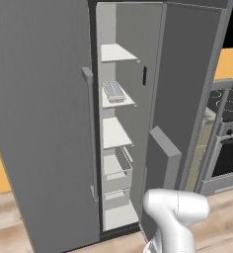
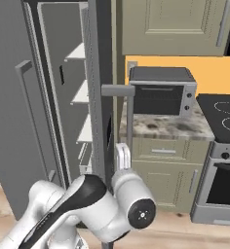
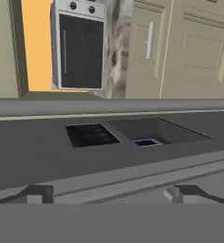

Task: The ice cube tray has been filled with water. Take the tray and place it in the freezer to make ice. Close the freezer door after placing the tray.

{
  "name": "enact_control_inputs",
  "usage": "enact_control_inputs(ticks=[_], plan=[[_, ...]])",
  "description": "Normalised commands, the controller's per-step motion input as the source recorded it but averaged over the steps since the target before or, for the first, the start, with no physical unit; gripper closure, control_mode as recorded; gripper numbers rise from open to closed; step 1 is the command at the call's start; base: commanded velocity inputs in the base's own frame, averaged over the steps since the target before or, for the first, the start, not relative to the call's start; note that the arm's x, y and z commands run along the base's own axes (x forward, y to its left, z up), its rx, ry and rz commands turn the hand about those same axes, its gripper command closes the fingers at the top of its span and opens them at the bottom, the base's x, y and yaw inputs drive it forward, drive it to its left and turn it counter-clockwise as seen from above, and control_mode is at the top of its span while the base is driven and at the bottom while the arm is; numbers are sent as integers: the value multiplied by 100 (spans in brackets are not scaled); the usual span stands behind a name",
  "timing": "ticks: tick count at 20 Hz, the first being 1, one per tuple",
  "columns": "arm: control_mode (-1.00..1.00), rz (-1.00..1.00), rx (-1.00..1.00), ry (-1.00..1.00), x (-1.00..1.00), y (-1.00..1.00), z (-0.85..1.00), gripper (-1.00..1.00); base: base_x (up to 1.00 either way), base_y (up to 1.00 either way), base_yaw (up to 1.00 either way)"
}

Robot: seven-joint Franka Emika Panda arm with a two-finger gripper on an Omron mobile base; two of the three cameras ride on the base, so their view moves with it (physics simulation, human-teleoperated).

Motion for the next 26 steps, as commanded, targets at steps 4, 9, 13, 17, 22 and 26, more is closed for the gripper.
enact_control_inputs(ticks=[4, 9, 13, 17, 22, 26], plan=[[-100, 0, 25, 0, 34, -68, 0, -100, 0, 0, 0], [-100, 0, 23, 3, 68, -51, 0, -100, 0, 0, 0], [-100, 6, 21, 6, 75, -45, 0, -100, 0, 0, 0], [-100, 25, 13, 10, 55, -27, -7, -100, 0, 0, 0], [-100, 28, 2, 3, 41, -6, -17, -100, 0, 0, 0], [-100, 23, 0, 0, 32, 0, -16, -100, 0, 0, 0]])
